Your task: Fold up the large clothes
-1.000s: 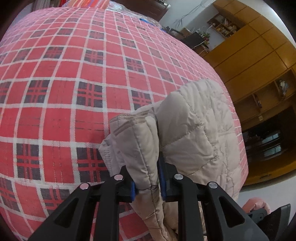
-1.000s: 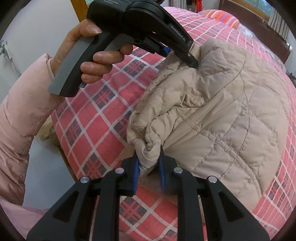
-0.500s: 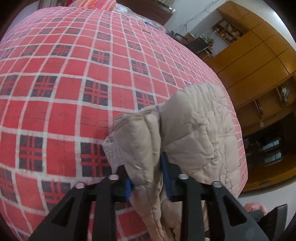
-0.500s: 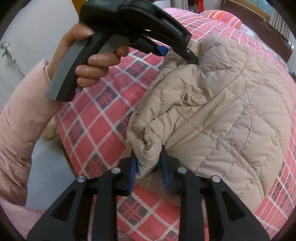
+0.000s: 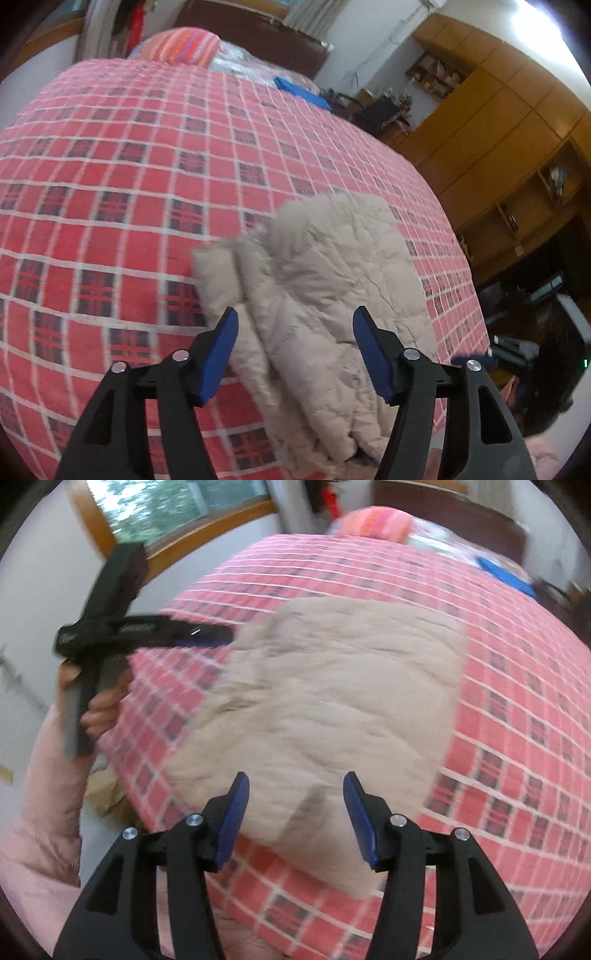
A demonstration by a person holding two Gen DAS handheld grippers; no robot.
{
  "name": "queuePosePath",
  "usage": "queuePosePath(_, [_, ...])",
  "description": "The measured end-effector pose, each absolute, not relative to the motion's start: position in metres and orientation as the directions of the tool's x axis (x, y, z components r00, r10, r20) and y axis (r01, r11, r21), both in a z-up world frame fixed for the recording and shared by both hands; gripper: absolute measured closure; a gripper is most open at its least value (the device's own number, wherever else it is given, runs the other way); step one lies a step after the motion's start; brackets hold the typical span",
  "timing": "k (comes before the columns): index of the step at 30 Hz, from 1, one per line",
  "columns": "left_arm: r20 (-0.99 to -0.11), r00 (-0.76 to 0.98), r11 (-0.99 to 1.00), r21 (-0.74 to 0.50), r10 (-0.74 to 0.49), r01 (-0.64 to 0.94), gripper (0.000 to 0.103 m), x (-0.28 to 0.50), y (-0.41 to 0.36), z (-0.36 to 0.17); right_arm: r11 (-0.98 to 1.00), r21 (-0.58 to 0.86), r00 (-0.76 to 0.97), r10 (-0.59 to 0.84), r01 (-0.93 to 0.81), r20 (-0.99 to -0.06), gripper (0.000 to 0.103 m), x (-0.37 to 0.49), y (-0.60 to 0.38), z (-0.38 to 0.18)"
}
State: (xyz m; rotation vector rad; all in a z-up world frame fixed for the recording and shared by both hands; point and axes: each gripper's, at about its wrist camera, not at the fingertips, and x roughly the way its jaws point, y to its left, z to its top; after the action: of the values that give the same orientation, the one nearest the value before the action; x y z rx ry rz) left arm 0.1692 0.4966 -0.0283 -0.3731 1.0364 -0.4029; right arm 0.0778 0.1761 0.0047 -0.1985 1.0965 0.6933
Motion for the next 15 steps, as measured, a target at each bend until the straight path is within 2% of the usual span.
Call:
queuePosePath(2, [-0.795,0.408,0.887,-0.452,-0.449,0.095,0.038,0.182,0.488,-0.042,0.793,0.18,0.279,0.402,-0.581,-0.872,0.05,0.084,0.169,0.001])
queuePosePath(5, [-0.788,0.377,0.863,-0.502,-0.487,0.067,0.044,0.191,0.483,-0.055,0.803,0.192,0.271,0.4,-0.564,-0.876,0.05,0.086,0.163,-0.006])
queuePosePath(6, [-0.789,0.379,0.864,-0.5,-0.483,0.061,0.056,0.192,0.48,-0.056,0.806,0.193,0.272,0.399,-0.56,-0.876,0.05,0.083,0.162,-0.006])
queuePosePath(8, [-0.793,0.392,0.875,-0.478,-0.467,0.074,0.087,0.19,0.475,-0.053,0.809,0.192,0.276,0.397,-0.555,-0.875,0.05,0.086,0.161,-0.006])
queuePosePath(10, [-0.761,0.414,0.853,-0.515,-0.499,0.082,0.094,0.183,0.478,-0.045,0.811,0.186,0.283,0.394,-0.555,-0.874,0.05,0.088,0.159,-0.009])
queuePosePath(15, [-0.638,0.5,0.777,-0.618,-0.585,0.121,0.097,0.146,0.51,-0.024,0.803,0.191,0.273,0.4,-0.564,-0.875,0.05,0.089,0.159,-0.015])
